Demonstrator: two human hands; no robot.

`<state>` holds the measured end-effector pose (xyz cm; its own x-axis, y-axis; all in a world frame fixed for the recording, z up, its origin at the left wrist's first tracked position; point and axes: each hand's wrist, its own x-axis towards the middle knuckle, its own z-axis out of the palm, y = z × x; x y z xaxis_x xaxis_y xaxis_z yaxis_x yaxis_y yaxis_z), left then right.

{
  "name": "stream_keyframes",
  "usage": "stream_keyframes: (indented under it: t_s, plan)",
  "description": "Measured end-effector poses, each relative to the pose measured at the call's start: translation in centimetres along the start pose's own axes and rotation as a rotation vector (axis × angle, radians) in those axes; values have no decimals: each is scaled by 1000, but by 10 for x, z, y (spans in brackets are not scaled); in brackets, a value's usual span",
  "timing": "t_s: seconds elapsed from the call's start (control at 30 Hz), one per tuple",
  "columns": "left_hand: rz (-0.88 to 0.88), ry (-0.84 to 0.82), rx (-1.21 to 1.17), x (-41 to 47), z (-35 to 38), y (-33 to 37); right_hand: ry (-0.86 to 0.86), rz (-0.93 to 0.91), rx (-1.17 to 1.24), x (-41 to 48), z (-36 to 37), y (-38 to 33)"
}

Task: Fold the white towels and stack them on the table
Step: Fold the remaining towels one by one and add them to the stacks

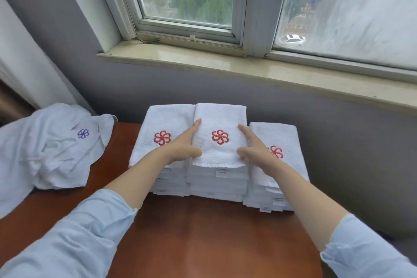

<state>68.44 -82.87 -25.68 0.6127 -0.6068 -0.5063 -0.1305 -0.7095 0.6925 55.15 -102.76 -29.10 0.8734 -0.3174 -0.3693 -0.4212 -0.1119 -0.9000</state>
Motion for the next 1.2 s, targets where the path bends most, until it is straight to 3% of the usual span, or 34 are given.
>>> stream_keyframes:
  t_s: [0.13,0.23,0.4,0.6,0.73,0.93,1.2]
  plan:
    - [-16,1,10,7,3,0,12,23,-17,11,-4,4]
    - [-62,-17,97,5,10,0,-57,51,-155,10,0,4]
    - [-77,38,201,1,20,6,-13,71,-338,8,7,-3]
    - [-7,248,370,-12,23,4,-7,12,-543,-1,1,-12]
    - [72,272,378,-29,20,-4,66,-48,-818,-17,1,-21]
    - [175,291,459,-63,18,-22,27,-331,-982,-41,35,-47]
    - [128,462,462,-131,-24,-78,-111,-589,-1098,-53,123,-90]
